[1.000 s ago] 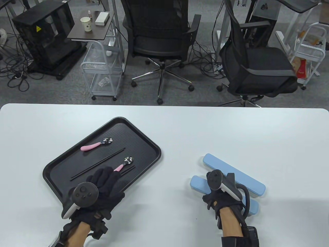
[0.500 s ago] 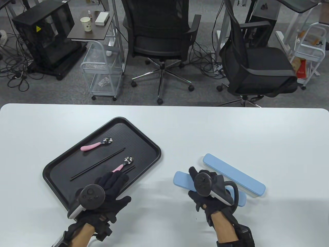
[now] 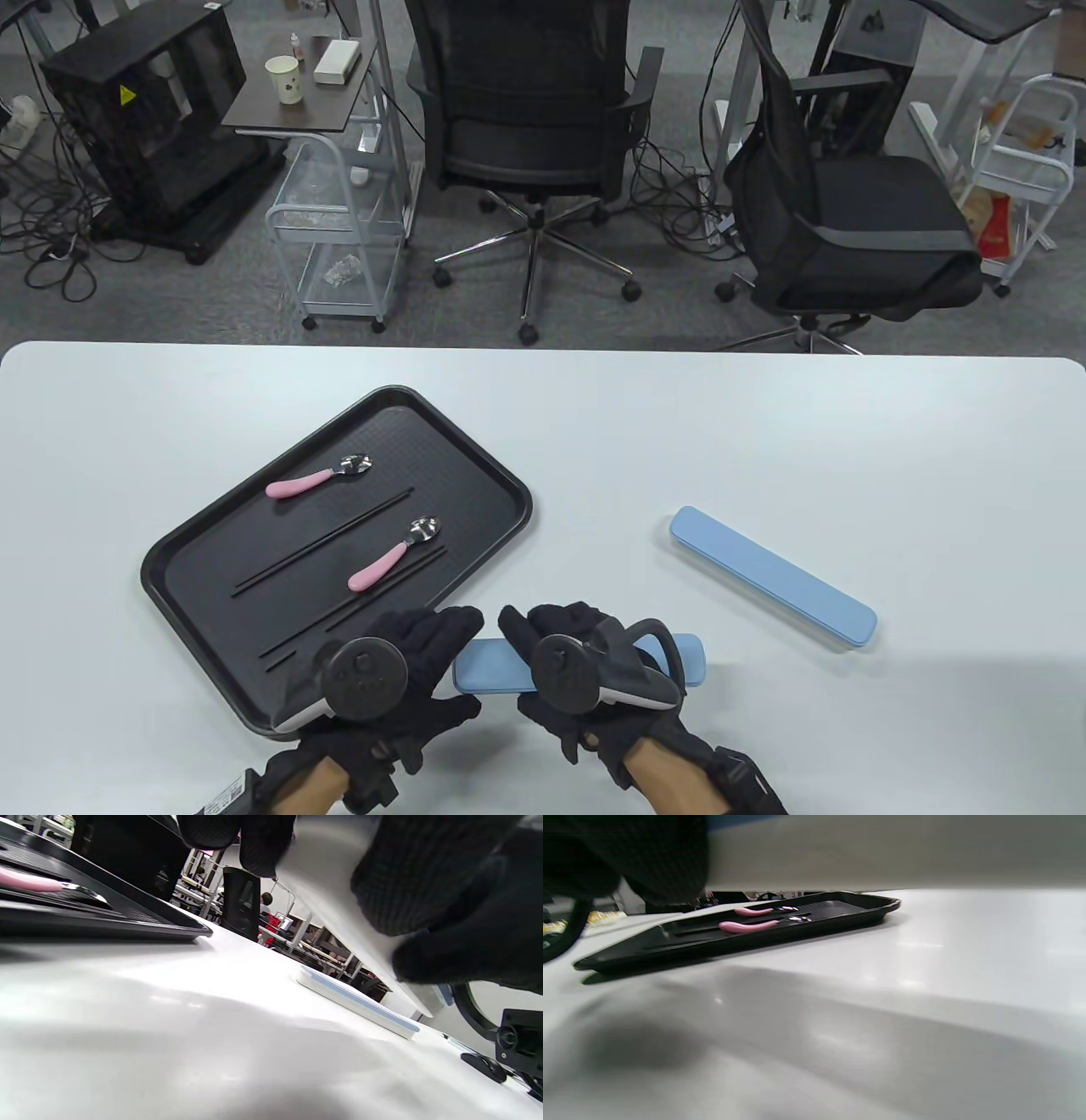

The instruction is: Slide to open lunch boxes and place utensils

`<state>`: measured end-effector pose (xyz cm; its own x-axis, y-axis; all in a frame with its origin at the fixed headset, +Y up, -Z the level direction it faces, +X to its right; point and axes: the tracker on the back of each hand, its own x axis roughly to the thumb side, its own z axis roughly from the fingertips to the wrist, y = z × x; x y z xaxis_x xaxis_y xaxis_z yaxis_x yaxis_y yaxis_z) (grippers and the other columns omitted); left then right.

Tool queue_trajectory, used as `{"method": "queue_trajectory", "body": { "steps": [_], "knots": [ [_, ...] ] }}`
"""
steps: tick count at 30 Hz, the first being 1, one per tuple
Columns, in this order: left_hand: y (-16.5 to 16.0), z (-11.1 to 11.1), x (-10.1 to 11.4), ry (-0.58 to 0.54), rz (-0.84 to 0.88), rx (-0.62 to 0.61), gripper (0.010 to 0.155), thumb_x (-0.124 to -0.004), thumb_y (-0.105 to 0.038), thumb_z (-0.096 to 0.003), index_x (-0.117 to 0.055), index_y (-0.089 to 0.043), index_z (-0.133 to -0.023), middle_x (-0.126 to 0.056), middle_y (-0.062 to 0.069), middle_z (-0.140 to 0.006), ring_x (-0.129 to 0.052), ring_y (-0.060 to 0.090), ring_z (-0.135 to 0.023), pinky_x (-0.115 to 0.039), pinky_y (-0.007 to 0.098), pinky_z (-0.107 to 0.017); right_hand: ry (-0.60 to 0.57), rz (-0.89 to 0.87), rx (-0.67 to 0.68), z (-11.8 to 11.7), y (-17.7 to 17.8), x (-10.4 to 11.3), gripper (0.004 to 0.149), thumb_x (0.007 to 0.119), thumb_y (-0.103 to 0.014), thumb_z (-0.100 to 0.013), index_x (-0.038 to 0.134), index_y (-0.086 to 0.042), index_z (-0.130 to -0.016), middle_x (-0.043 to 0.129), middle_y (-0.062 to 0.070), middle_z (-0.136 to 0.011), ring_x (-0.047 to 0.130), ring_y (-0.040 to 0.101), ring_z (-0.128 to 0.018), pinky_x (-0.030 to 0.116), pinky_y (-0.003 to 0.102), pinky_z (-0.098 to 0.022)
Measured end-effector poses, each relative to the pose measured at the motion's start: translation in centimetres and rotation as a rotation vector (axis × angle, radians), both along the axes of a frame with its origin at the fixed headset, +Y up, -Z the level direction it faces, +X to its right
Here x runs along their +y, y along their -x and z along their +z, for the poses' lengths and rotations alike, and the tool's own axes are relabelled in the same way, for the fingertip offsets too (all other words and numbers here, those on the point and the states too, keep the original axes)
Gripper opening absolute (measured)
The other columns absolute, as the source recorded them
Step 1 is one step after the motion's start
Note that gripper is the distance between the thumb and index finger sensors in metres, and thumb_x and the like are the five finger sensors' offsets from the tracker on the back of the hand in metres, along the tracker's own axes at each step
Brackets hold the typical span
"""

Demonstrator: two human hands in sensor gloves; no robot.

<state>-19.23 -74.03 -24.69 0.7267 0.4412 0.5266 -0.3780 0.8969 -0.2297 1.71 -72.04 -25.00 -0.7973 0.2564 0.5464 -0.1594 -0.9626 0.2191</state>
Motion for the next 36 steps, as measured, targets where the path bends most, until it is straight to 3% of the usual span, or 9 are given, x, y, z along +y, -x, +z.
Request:
{"method": "queue_trajectory", "body": {
  "steps": [4, 11, 16, 22, 27, 36],
  "knots": [
    [0.0, 0.1, 0.1, -0.02, 0.017, -0.018, 0.087, -0.089, -0.049, -0.0454, -0.034, -0.029, -0.109, -0.06, 0.002, -0.109, -0.053, 0.034, -0.096, -0.028, 0.058, -0.072, -0.079, 0.019, 0.008, 0.5, 0.6, 0.4, 0.084, 0.082, -0.052, -0.045, 0.035, -0.028, -0.11, 0.046, 0.008, -0.107, 0.059, 0.033, -0.092, 0.051, 0.057, -0.074],
    [-0.3, 0.3, 0.6, -0.054, 0.025, -0.019, 0.09, -0.094, -0.048, -0.0408, -0.039, -0.026, -0.109, -0.068, 0.003, -0.1, -0.061, 0.033, -0.089, -0.033, 0.058, -0.072, -0.066, 0.011, 0.015, 0.6, 0.3, 0.7, 0.085, 0.085, -0.05, -0.043, 0.038, -0.028, -0.109, 0.047, 0.008, -0.107, 0.059, 0.033, -0.091, 0.051, 0.057, -0.073],
    [1.0, -0.5, 0.6, -0.014, 0.044, 0.036, 0.092, -0.095, -0.046, -0.0395, -0.038, -0.03, -0.109, -0.067, 0.001, -0.101, -0.059, 0.032, -0.091, -0.032, 0.058, -0.072, -0.085, 0.053, -0.037, -0.1, -1.4, 1.0, 0.084, 0.087, -0.047, -0.042, 0.04, -0.03, -0.109, 0.047, 0.008, -0.106, 0.059, 0.034, -0.092, 0.051, 0.058, -0.073],
    [3.0, -1.6, 0.9, -0.01, 0.039, 0.113, 0.08, -0.097, -0.043, -0.0382, -0.056, -0.03, -0.105, -0.069, 0.0, -0.103, -0.059, 0.032, -0.093, -0.032, 0.058, -0.072, -0.103, 0.08, -0.131, -1.4, -4.5, 0.8, 0.083, 0.09, -0.042, -0.042, 0.042, -0.031, -0.109, 0.049, 0.008, -0.107, 0.056, 0.037, -0.098, 0.045, 0.062, -0.074],
    [4.9, -2.2, 0.9, 0.047, 0.047, 0.18, 0.079, -0.099, -0.04, -0.0384, -0.057, -0.031, -0.105, -0.067, 0.0, -0.105, -0.057, 0.033, -0.094, -0.031, 0.058, -0.072, -0.077, 0.059, -0.181, -2.2, -6.4, 0.7, 0.083, 0.091, -0.04, -0.042, 0.043, -0.031, -0.109, 0.048, 0.008, -0.108, 0.054, 0.038, -0.1, 0.042, 0.063, -0.075],
    [5.6, -2.2, 0.8, 0.007, 0.017, 0.234, 0.079, -0.096, -0.038, -0.0409, -0.053, -0.034, -0.106, -0.063, -0.001, -0.11, -0.054, 0.033, -0.097, -0.03, 0.058, -0.073, -0.095, 0.067, -0.214, -2.6, -7.5, 0.4, 0.083, 0.092, -0.04, -0.042, 0.043, -0.033, -0.108, 0.05, 0.007, -0.107, 0.053, 0.038, -0.101, 0.041, 0.064, -0.075]
  ]
}}
